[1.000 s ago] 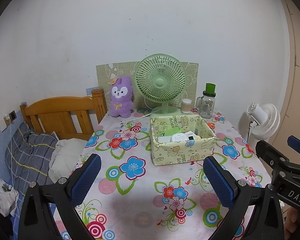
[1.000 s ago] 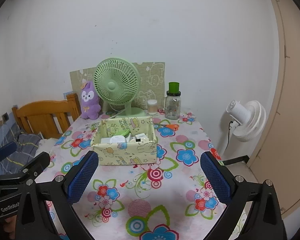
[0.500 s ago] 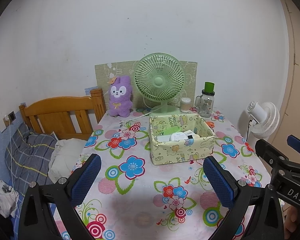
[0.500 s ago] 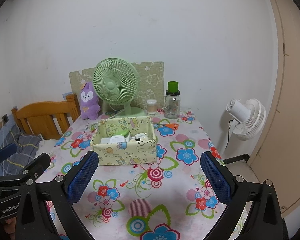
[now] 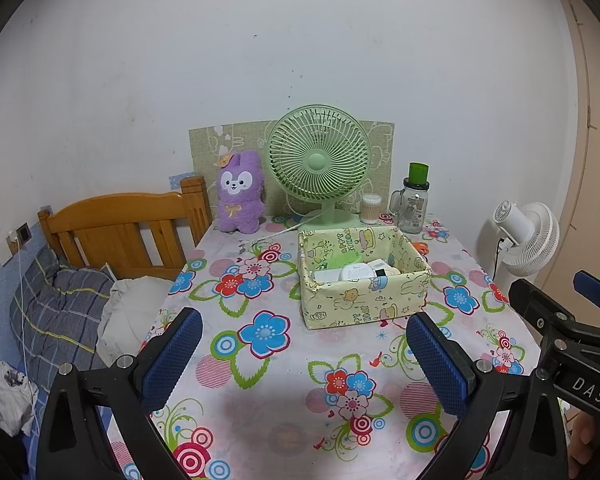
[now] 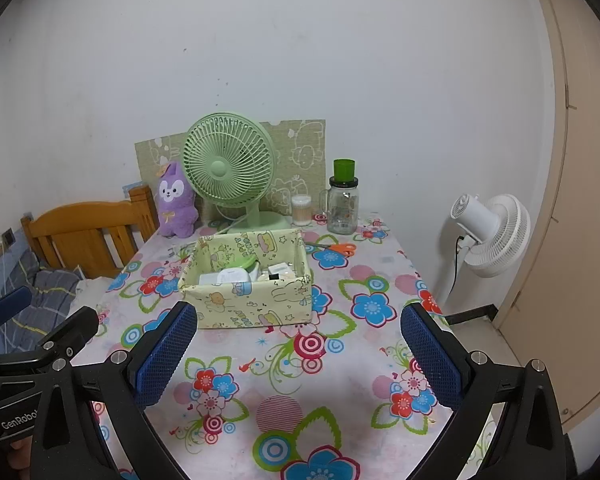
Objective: Organize rigid objects
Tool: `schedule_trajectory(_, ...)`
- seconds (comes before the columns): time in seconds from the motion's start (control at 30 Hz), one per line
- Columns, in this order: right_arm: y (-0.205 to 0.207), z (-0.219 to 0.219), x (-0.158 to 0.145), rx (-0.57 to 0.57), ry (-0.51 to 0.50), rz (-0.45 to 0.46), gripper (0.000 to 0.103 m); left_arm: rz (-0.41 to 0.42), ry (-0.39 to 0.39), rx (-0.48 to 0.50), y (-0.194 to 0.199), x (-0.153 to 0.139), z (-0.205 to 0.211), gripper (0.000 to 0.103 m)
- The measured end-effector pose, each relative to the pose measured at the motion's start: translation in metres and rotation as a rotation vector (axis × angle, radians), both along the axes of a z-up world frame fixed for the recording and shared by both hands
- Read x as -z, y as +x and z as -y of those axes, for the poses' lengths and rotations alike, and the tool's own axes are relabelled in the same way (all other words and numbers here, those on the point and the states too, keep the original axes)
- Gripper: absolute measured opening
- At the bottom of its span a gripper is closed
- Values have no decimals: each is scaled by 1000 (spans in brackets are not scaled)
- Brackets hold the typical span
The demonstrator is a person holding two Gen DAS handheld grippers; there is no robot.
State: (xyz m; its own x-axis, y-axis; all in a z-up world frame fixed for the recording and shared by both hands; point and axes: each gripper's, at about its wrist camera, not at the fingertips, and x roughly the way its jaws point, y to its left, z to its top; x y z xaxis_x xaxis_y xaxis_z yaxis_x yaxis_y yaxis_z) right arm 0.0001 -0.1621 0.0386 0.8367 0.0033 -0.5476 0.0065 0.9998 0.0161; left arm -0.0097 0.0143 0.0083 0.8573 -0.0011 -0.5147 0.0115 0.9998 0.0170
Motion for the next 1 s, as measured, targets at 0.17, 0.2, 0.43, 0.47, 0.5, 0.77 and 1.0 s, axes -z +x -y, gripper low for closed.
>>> schedule_trajectory(0.17,0,0,-1,0,0,-1,103,1,1,-1,0,0,0,103)
schedule_trajectory(0.2,0,0,0,0,-1,-2,103,1,1,-3,0,0,0,103)
schedule_trajectory(0.43,-2,-3,1,0,-6,6,103,7,-5,-6,-1,-1,-2,103)
schedule_trajectory(0.47,-3,-3,2,0,-7,5,103,6,-6,-5,-1,-1,-2,103)
schedule_trajectory(0.5,-3,-3,2,1,-7,4,103,6,-4,-5,-1,-1,-2,103)
schedule_trajectory(0.77,-4,-2,2,2,-5,2,103,4,-5,-5,-2,-1,-3,103)
schedule_trajectory(1.0,-4,-2,1,-1,-4,-1,103,4,-6,-7,-3,-1,-3,103)
